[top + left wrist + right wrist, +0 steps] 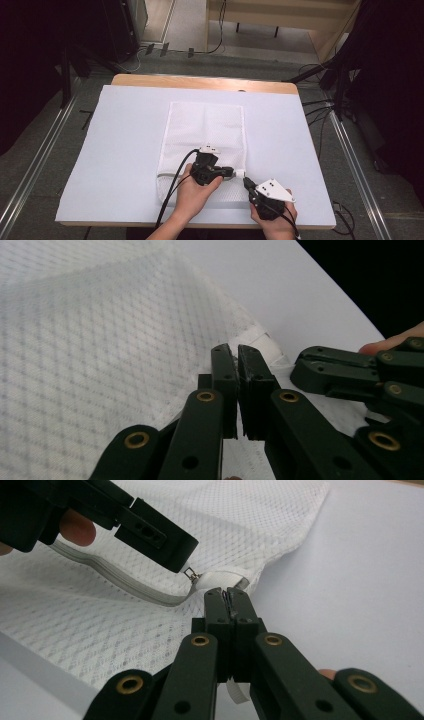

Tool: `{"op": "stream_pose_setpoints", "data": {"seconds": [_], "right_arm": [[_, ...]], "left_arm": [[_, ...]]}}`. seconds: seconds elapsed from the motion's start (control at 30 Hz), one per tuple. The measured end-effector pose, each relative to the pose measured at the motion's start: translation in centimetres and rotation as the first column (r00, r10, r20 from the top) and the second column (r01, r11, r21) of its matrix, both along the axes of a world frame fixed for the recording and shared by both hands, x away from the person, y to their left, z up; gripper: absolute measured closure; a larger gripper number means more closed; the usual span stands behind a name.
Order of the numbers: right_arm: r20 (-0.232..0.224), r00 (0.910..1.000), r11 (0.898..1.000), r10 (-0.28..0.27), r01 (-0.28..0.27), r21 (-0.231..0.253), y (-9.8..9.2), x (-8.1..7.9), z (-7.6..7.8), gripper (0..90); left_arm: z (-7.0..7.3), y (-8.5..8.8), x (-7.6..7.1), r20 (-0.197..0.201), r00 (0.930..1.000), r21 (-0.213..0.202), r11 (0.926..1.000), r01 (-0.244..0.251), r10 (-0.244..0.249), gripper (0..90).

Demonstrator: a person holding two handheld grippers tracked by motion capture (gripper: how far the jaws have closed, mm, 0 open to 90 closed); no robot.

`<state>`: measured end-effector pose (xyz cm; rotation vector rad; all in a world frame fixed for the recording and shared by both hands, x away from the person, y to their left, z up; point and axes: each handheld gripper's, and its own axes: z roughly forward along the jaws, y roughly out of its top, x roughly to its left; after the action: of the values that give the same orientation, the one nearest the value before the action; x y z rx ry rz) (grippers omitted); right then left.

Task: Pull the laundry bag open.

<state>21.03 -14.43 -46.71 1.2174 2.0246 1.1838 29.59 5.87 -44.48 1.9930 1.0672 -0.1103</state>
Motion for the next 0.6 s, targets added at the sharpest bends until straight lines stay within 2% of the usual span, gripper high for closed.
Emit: {"op": "stream_pose_setpoints", "data": {"seconds": [0.27, 0.33, 0.47, 0.6], "right_arm": [[0.045, 0.999, 1.0, 0.005, -0.005, -0.005, 0.3, -0.6, 0.9, 90.0], [0.049, 0.9988, 1.0, 0.007, -0.007, 0.001, 0.4, -0.7, 1.0, 90.0], [0.053, 0.9985, 1.0, 0.013, -0.014, 0.007, 0.4, -0.8, 1.3, 90.0], [0.044, 0.999, 0.999, 0.01, -0.011, 0.035, 0.4, -0.9, 1.7, 90.0]], "left_arm": [[0.4, 0.8, -0.4, 0.017, 0.9998, -0.015, 0.9999, -0.003, 0.003, 87.7], [0.6, 1.0, -0.6, 0.019, 0.9998, -0.027, 0.9996, -0.004, 0.004, 87.7], [0.9, 1.4, -0.7, 0.029, 0.9996, -0.023, 0.9997, -0.004, 0.005, 87.7], [0.6, 2.0, -0.6, 0.012, 0.9998, -0.034, 0.9993, -0.017, 0.017, 87.6]]}}
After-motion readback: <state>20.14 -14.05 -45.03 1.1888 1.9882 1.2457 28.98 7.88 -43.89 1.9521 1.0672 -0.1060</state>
